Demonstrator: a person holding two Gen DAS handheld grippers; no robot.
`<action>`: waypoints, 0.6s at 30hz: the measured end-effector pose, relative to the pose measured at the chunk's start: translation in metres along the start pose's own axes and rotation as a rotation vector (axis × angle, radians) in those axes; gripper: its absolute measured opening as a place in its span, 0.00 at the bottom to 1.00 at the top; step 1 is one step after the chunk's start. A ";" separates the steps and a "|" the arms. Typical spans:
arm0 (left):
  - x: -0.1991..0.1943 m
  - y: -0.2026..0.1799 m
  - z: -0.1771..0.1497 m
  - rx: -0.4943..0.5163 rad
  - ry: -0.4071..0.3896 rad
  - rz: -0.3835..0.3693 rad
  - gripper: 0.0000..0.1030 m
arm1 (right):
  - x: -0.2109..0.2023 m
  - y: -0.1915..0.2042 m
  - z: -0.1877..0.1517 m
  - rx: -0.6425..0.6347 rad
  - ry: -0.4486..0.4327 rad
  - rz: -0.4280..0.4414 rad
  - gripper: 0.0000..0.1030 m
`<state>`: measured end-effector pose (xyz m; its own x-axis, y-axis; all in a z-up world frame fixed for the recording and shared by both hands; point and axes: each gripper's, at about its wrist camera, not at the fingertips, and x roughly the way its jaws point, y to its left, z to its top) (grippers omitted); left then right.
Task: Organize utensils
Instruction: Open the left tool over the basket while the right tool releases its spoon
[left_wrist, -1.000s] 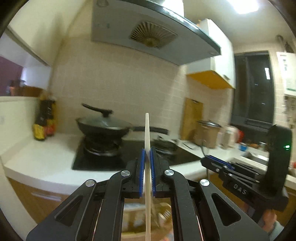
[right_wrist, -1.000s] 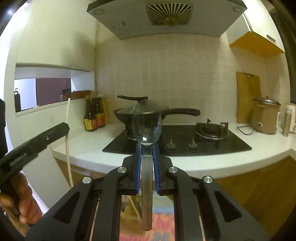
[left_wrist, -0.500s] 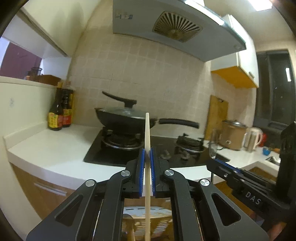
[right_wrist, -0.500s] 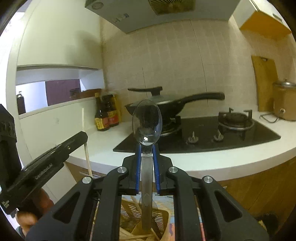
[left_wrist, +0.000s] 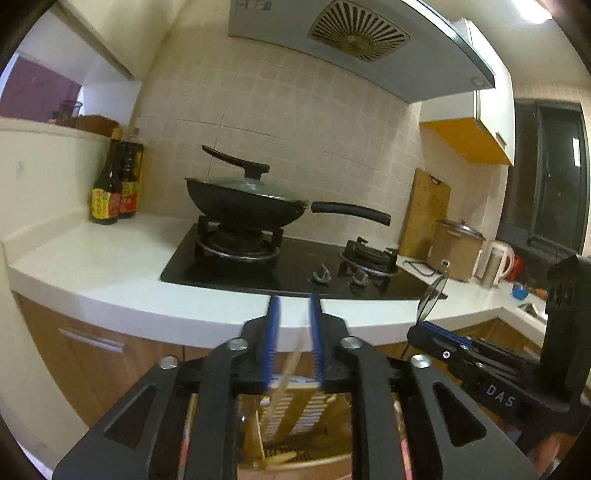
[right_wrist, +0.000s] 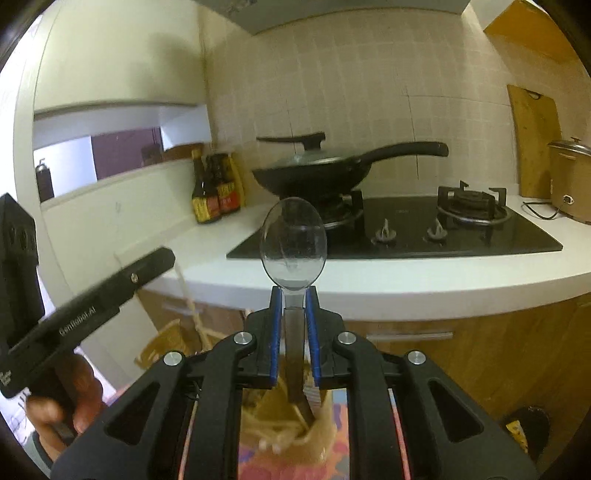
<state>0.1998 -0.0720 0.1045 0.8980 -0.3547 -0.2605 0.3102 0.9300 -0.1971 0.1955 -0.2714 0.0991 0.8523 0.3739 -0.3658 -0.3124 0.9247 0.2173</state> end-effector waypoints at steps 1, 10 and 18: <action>-0.002 -0.001 0.000 0.004 0.008 -0.003 0.41 | -0.003 0.000 0.000 0.001 0.023 0.012 0.32; -0.040 -0.013 -0.022 -0.021 0.001 -0.052 0.57 | -0.087 0.006 -0.015 0.014 0.001 -0.016 0.54; -0.064 -0.019 -0.074 0.038 0.071 -0.025 0.58 | -0.118 0.040 -0.089 -0.080 0.140 -0.050 0.54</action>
<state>0.1136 -0.0746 0.0553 0.8659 -0.3826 -0.3224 0.3451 0.9233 -0.1688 0.0448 -0.2722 0.0702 0.8023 0.3284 -0.4984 -0.3085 0.9430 0.1247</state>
